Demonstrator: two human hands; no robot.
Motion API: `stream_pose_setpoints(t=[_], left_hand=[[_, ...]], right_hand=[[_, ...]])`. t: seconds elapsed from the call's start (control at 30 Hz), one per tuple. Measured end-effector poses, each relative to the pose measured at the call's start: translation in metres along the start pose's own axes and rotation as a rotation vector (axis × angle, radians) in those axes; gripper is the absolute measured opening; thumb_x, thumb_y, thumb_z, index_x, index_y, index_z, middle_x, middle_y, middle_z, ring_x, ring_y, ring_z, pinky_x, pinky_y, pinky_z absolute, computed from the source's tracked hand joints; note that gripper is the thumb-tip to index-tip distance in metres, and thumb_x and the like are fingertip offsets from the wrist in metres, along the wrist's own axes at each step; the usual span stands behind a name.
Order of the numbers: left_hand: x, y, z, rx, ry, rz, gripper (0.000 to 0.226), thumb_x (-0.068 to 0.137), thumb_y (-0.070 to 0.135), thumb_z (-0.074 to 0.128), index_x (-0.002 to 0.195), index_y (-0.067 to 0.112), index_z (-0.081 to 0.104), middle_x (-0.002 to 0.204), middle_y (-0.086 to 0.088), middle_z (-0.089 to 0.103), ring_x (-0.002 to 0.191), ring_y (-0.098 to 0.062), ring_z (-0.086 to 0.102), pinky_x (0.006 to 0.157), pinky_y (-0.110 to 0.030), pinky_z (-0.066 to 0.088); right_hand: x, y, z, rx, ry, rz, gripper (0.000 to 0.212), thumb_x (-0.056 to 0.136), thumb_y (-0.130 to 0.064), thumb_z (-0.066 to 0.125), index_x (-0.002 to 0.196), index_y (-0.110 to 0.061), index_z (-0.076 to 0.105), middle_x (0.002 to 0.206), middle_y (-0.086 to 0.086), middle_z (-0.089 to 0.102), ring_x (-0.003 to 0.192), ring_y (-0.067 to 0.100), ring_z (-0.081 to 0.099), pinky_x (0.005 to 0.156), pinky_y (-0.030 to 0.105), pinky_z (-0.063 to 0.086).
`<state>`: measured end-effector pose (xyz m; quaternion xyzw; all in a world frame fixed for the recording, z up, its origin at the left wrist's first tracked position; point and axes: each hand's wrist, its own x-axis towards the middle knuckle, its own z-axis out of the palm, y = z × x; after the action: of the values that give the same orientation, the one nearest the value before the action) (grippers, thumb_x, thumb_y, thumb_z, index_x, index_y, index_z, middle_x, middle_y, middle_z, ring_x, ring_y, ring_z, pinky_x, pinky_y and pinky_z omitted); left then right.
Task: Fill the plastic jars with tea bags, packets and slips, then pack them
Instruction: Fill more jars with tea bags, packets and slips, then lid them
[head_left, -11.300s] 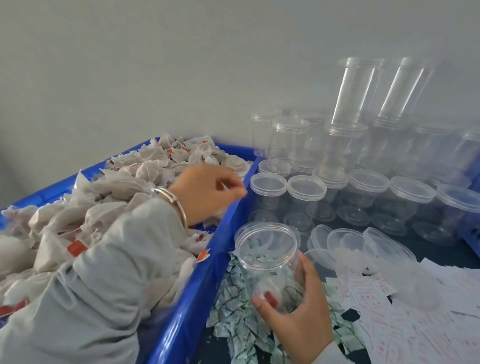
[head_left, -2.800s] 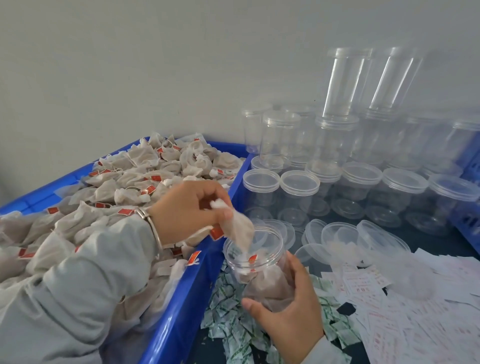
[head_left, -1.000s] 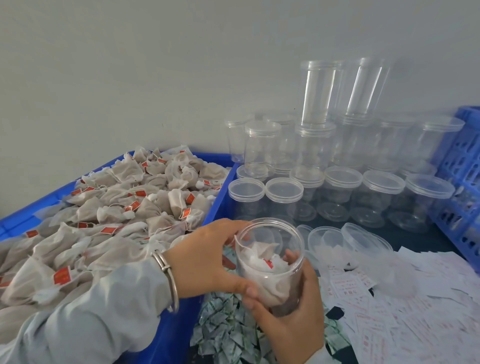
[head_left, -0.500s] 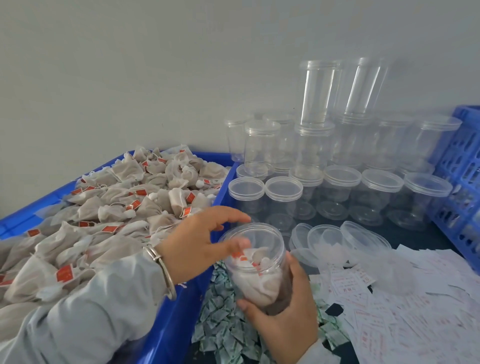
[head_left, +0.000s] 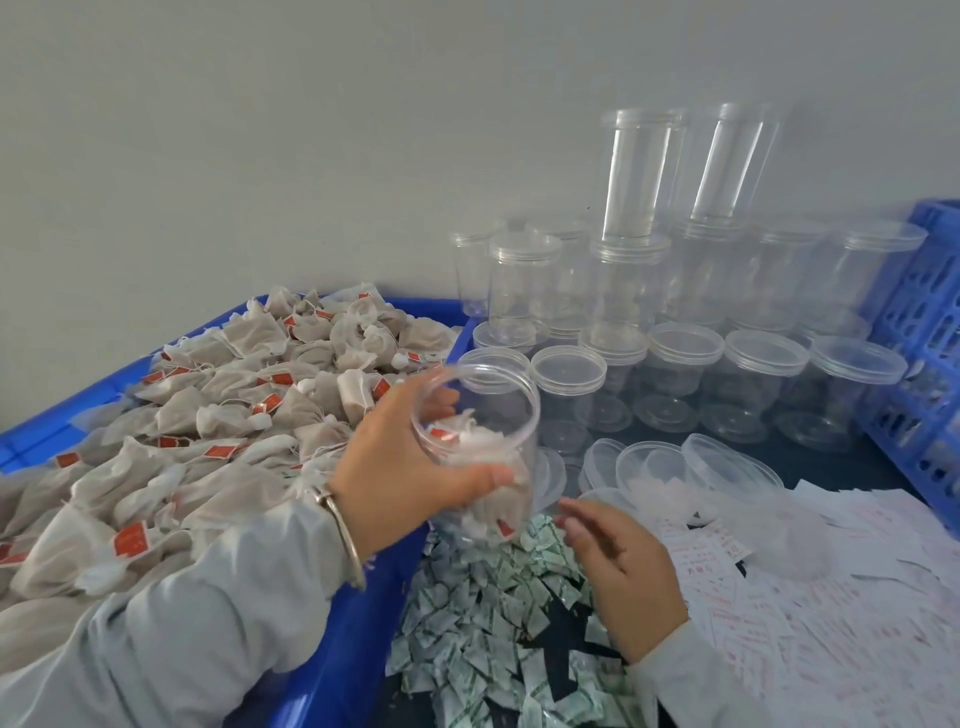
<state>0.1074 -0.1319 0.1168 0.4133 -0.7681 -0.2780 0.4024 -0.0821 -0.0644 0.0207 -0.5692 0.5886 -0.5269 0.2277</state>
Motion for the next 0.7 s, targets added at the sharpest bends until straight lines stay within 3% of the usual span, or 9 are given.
stream_pose_setpoints(t=[0.07,0.13,0.2,0.27,0.53,0.7], left_hand=[[0.002,0.000,-0.003,-0.022,0.082,-0.049,0.077,0.035,0.070,0.074,0.104,0.055,0.044,0.107,0.022,0.059,0.099,0.011,0.055,0.077,-0.007,0.041],[0.002,-0.001,-0.003,-0.024,0.091,-0.079,0.079,0.036,0.066,0.079,0.106,0.053,0.044,0.111,0.019,0.059,0.101,0.009,0.055,0.080,-0.011,0.041],[0.000,-0.001,0.001,-0.016,0.042,-0.083,0.091,0.036,0.065,0.083,0.115,0.046,0.044,0.116,0.015,0.057,0.104,0.006,0.055,0.082,-0.014,0.043],[-0.001,0.001,0.003,-0.007,-0.007,-0.073,0.097,0.035,0.068,0.081,0.121,0.039,0.046,0.119,0.015,0.056,0.108,0.003,0.054,0.088,-0.021,0.046],[-0.003,0.006,0.004,0.072,-0.067,-0.047,0.094,0.035,0.069,0.070,0.120,0.042,0.041,0.115,0.021,0.053,0.107,0.009,0.051,0.080,-0.007,0.039],[-0.004,0.004,0.004,0.083,-0.088,-0.043,0.094,0.036,0.068,0.071,0.121,0.043,0.041,0.116,0.021,0.053,0.107,0.009,0.051,0.078,-0.004,0.038]], right_hand=[[0.000,0.010,0.004,-0.280,-0.157,-0.003,0.022,0.091,-0.027,0.061,0.112,-0.034,0.063,0.101,-0.019,0.059,0.095,0.001,0.055,0.084,0.008,0.041],[-0.003,0.016,0.015,-0.550,-0.311,-0.031,0.039,0.089,-0.039,0.059,0.126,-0.029,0.057,0.114,-0.014,0.053,0.111,0.005,0.044,0.097,0.014,0.033],[-0.006,0.017,0.023,-0.673,-0.349,-0.043,0.046,0.087,-0.047,0.058,0.129,-0.030,0.056,0.122,-0.009,0.048,0.118,0.012,0.039,0.102,0.021,0.029],[-0.007,0.015,0.025,-0.718,-0.331,-0.056,0.044,0.088,-0.049,0.056,0.128,-0.032,0.058,0.122,-0.008,0.047,0.118,0.014,0.038,0.101,0.023,0.029],[-0.008,0.014,0.024,-0.683,-0.287,-0.064,0.023,0.091,-0.041,0.056,0.108,-0.033,0.070,0.111,-0.012,0.048,0.112,0.011,0.039,0.091,0.020,0.028],[-0.009,0.016,0.025,-0.755,-0.338,-0.076,0.036,0.091,-0.050,0.052,0.123,-0.037,0.061,0.119,-0.008,0.045,0.114,0.015,0.038,0.094,0.026,0.029]])
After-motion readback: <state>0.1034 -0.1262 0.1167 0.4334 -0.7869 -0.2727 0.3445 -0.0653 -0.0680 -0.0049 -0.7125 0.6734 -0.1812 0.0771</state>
